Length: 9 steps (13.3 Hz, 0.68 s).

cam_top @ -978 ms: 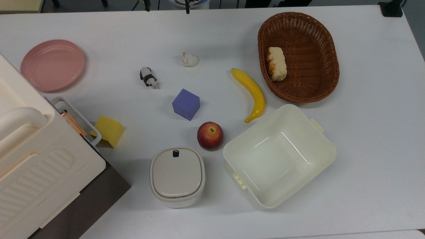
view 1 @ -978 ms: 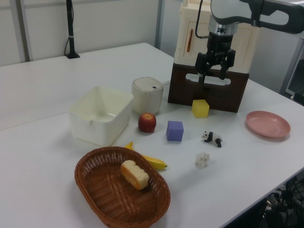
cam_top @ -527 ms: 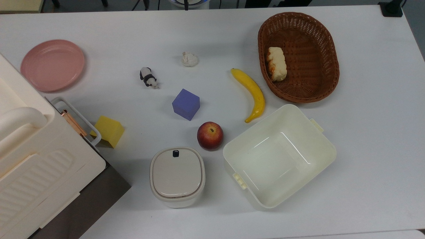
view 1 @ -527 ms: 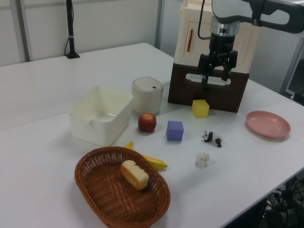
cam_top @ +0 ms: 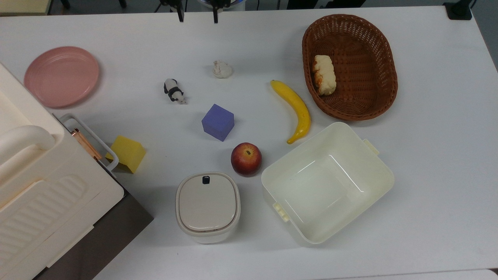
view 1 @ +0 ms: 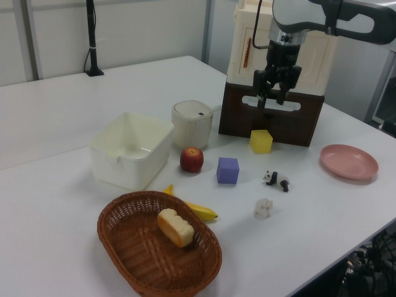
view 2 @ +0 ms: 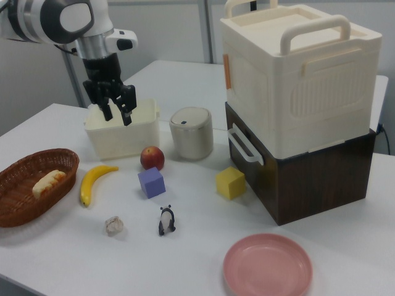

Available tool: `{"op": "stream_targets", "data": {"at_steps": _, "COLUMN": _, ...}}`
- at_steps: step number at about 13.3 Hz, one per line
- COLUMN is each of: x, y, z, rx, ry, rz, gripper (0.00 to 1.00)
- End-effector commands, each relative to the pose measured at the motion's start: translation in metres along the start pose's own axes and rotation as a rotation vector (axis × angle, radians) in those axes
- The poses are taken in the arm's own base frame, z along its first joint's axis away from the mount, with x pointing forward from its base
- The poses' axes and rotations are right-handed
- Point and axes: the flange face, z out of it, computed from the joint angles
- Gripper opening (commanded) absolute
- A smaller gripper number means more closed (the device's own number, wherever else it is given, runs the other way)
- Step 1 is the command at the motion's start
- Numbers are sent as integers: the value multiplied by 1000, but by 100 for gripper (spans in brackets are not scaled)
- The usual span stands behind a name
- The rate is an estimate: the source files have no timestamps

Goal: Open the trash can
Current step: 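Move the gripper over the small white trash can's lid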

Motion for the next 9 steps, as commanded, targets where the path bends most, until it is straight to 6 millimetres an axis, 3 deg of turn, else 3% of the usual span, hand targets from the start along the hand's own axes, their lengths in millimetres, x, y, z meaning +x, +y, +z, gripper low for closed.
{"op": "stream_targets", "data": {"at_steps": 1, "x": 12, "y": -4, "z": 6, "rx": 23, "ry": 36, "rz": -15, "gripper": 0}}
{"op": "stream_targets", "data": {"at_steps": 5, "x": 17, "y": -6, "z": 11, "rx": 25, "ry": 34, "rz": -13, "gripper": 0}}
{"op": "stream_targets", "data": {"at_steps": 9, "x": 38, "y": -6, "z": 15, "rx": 67, "ry": 132, "rz": 4, "gripper": 0}}
